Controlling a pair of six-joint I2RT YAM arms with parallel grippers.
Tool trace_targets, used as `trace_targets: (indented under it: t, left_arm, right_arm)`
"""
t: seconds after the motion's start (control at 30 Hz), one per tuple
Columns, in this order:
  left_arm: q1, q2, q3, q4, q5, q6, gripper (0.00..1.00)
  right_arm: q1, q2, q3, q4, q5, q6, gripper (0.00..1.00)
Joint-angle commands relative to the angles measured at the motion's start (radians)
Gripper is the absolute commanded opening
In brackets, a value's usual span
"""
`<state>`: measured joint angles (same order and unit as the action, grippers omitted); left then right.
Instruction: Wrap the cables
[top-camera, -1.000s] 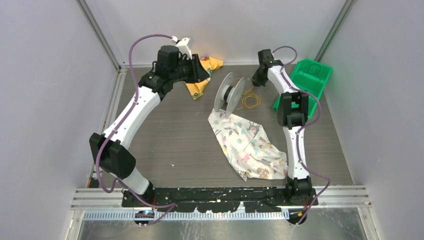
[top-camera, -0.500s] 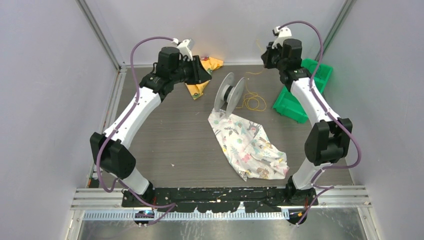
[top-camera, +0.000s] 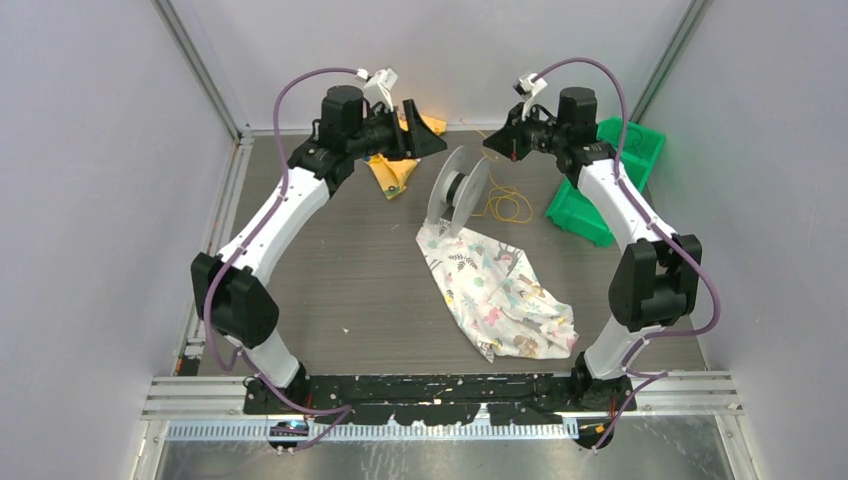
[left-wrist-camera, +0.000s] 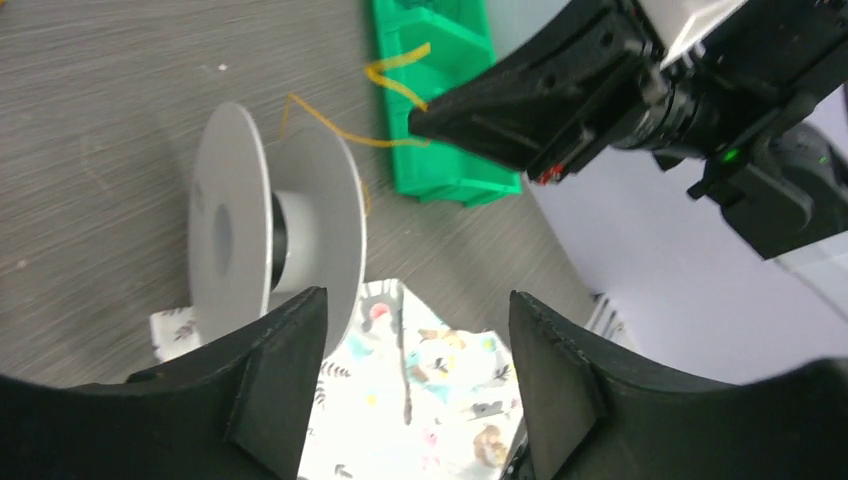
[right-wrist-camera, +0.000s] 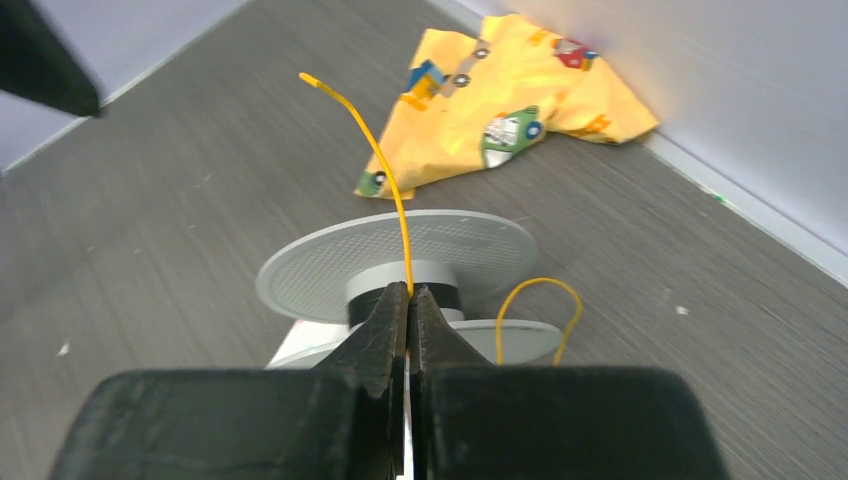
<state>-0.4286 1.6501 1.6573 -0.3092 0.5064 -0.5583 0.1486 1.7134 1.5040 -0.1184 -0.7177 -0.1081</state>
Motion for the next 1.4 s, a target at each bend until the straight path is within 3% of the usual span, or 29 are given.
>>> trace_targets:
  t: [0.0,0.17,0.3,0.4,0.73,0.9,0.93,1.0,1.03,1.17,1.2,1.27,1.37]
  left_arm:
    - [0.007,0.045,0.015,0.238,0.082,-0.193,0.69]
    - [0.002,0.095,-0.020,0.514,0.083,-0.398,0.69]
    - [-0.015,0.093,-0.035,0.482,-0.004,-0.218,0.69]
    - [-0.018,0.093,-0.060,0.518,0.013,-0.150,0.69]
    - [-0.048,0.165,-0.013,0.546,0.097,-0.150,0.65]
    - [-0.048,0.200,0.023,0.545,0.115,-0.186,0.44]
    - [-0.048,0.203,0.027,0.545,0.118,-0.192,0.36]
    - [-0.048,0.202,0.032,0.537,0.115,-0.198,0.09]
    - [-0.048,0.198,0.034,0.527,0.112,-0.198,0.02]
    - [-0.048,0.163,0.024,0.497,0.078,-0.194,0.01]
    - [-0.047,0.150,0.017,0.492,0.067,-0.190,0.00]
    - [-0.047,0.123,-0.005,0.493,0.034,-0.185,0.00]
    - [-0.047,0.098,-0.042,0.536,0.002,-0.197,0.00]
  right_arm:
    - [0.002,-0.079,0.045,-0.059,-0.168,-0.036,0.01]
    - [0.003,-0.090,0.057,-0.113,-0.187,-0.057,0.01]
    - [0.003,-0.099,0.053,-0.103,-0.219,-0.031,0.01]
    - [0.003,-0.101,0.053,-0.106,-0.227,-0.026,0.01]
    - [0.003,-0.092,0.072,-0.111,-0.244,-0.019,0.00]
    - [0.003,-0.093,0.070,-0.117,-0.252,-0.018,0.01]
    - [0.002,-0.094,0.069,-0.121,-0.250,-0.018,0.01]
    - [0.003,-0.096,0.067,-0.129,-0.237,-0.018,0.01]
    - [0.002,-0.100,0.066,-0.131,-0.219,-0.016,0.04]
    - [0.001,-0.144,0.043,-0.148,-0.065,0.017,0.66]
    - [-0.001,-0.159,0.044,-0.174,-0.035,0.018,0.76]
    - [-0.006,-0.195,0.039,-0.207,0.028,0.058,0.81]
    - [-0.012,-0.256,-0.001,-0.182,0.128,0.244,0.84]
